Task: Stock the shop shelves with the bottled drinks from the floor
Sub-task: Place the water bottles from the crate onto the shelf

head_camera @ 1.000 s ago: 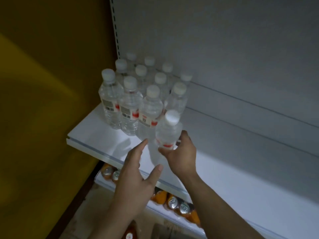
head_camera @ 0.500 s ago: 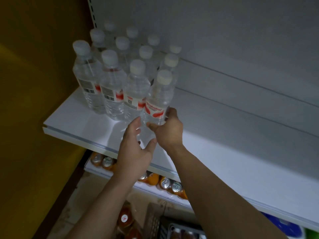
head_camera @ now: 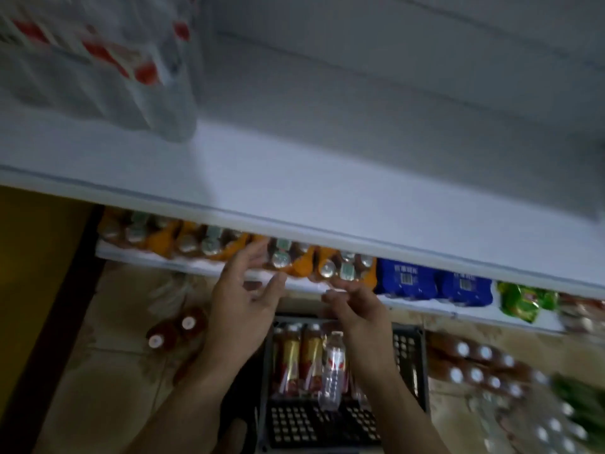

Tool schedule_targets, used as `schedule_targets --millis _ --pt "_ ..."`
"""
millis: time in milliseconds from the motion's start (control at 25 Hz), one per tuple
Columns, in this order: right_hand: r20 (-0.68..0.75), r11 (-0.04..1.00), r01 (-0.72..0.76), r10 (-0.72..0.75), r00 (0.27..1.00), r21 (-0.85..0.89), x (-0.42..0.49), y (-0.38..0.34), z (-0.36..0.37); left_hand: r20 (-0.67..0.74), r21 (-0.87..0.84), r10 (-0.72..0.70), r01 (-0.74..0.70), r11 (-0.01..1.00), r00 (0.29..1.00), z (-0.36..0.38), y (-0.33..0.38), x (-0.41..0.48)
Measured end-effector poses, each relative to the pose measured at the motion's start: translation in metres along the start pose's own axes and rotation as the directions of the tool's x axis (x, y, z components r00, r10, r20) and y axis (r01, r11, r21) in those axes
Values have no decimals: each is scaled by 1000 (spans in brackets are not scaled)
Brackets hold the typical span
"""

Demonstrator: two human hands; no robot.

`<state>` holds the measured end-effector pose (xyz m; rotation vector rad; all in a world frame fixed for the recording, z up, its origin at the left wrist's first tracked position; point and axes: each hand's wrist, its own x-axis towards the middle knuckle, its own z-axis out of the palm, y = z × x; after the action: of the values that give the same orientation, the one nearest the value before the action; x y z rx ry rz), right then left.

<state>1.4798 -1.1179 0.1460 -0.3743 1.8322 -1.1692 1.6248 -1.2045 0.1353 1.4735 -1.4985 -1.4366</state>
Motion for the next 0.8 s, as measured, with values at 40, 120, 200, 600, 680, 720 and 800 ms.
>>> schedule_targets --millis 40,120,200,600,680,720,800 --pt "-18 996 -81 81 997 -20 -3 30 -25 56 48 -28 25 999 998 18 -13 -15" --pt "-33 969 -229 227 973 -89 -5 88 -64 165 132 -111 89 987 980 50 -40 -40" --pt "-24 916 -369 370 929 -156 -2 141 -92 231 195 -197 153 969 953 80 -69 -63" --pt "-30 713 -517 573 819 -474 83 341 -131 308 347 -424 315 884 852 215 -214 -106" --pt "-44 720 -492 543 839 -490 108 369 -132 332 375 -454 326 868 827 232 -239 -107" --pt "-51 730 -479 524 850 -488 117 382 -129 331 383 -466 334 861 821 236 -249 -106" --pt "-57 746 -473 508 859 -469 133 408 -119 315 387 -479 349 853 820 239 -269 -101"
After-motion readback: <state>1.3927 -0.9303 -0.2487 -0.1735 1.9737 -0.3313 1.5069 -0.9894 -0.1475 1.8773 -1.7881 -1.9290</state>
